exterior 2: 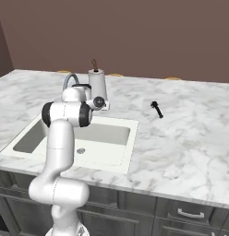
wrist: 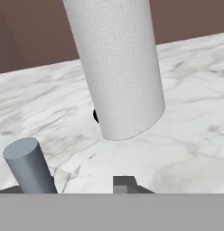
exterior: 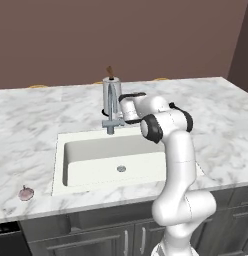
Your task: Turn on the sink faucet. Then move the garlic from the counter to the sink. Turn off the sink. Move the vegetable from the sink to the pot next to the stove. Finally move the pot to the rear left burner.
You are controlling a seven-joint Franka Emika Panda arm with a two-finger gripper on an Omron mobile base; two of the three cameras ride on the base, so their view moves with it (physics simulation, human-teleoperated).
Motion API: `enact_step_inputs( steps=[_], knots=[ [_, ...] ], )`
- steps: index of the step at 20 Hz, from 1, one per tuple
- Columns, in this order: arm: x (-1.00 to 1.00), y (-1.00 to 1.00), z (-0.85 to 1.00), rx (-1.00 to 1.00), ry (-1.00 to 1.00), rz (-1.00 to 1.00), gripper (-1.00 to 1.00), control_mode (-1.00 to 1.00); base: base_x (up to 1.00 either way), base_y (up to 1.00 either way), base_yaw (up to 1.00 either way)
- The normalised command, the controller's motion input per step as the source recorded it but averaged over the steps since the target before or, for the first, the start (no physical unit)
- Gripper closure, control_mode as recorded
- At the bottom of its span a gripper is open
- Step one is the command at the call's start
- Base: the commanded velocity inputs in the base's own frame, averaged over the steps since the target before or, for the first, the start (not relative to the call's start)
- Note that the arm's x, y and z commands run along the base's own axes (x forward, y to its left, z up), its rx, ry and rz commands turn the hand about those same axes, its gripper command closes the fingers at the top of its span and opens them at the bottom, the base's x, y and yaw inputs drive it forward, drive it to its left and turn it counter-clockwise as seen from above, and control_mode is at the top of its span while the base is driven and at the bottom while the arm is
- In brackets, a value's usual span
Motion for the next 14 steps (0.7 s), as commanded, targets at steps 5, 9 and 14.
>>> enact_step_inputs(
  steps=[5,9,14],
  knots=[
    [-0.22,-0.89,-0.98,0.02,0.04,-0.06,1.00,-1.00,0.00,0.00,0.00],
    [-0.27,-0.91,-1.00,0.02,0.01,-0.06,1.00,-1.00,0.00,0.00,0.00],
    [-0.21,-0.76,-0.85,0.08,0.02,-0.03,1.00,-1.00,0.00,0.00,0.00]
  ],
)
